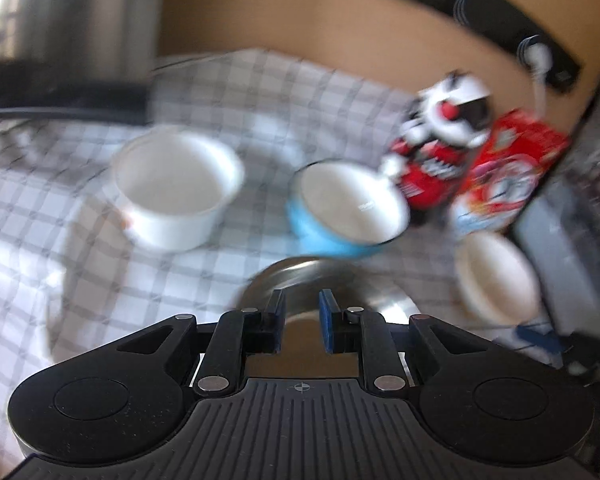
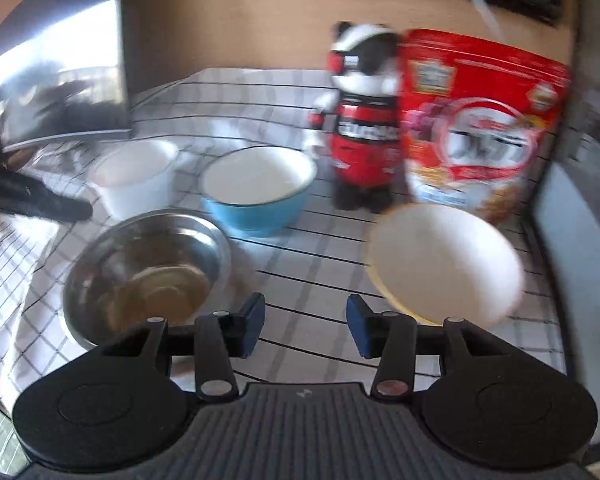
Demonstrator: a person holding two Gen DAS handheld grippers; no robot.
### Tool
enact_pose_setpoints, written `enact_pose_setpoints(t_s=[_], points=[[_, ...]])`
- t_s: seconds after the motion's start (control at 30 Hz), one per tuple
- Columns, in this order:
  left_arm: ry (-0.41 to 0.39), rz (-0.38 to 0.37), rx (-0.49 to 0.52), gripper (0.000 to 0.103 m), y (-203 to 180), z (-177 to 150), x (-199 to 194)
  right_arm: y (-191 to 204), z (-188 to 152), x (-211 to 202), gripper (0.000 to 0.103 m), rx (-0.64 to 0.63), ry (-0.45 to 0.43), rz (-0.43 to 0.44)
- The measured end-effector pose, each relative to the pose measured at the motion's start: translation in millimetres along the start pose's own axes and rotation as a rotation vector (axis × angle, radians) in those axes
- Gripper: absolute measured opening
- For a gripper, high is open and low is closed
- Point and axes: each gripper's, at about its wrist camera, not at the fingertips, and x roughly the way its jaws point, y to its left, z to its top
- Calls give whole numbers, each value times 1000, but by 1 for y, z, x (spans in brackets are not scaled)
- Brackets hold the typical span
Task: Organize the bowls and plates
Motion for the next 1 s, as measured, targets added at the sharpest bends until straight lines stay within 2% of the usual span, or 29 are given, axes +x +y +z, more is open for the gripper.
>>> enact_pose_setpoints(t_s=[0.07, 0.17, 0.23, 0.3, 0.43, 0.53, 0.73, 0.8, 0.87, 1.0], points=[[5, -86, 1, 20, -20, 5, 8, -18, -6, -5, 45, 39, -2, -28], [61, -192, -26, 20, -49, 8, 29, -42, -14, -13, 45, 78, -14, -86], [90, -240, -31, 20, -71, 5, 47, -52, -19, -16, 45, 66, -43, -174], [103, -237, -33, 20, -91, 0, 64, -62, -22, -18, 45, 59, -82, -243], [112, -225, -91, 20, -113, -2, 98, -93, -18, -7, 45, 146, -98, -254], [146, -191, -117, 20, -125, 5, 127, -112, -13, 10, 45, 195, -75, -277], [227, -189, -214, 20, -130, 16, 172, -141, -7, 43, 45, 315, -23, -231], [226, -210, -235, 20, -131, 20, 178, -143, -4, 52, 45, 328, -20, -228], [211, -231, -232, 21, -133, 24, 180, -144, -4, 59, 45, 337, -17, -231], [227, -204, -175, 22, -141, 30, 191, -150, -4, 73, 45, 367, 4, -236]])
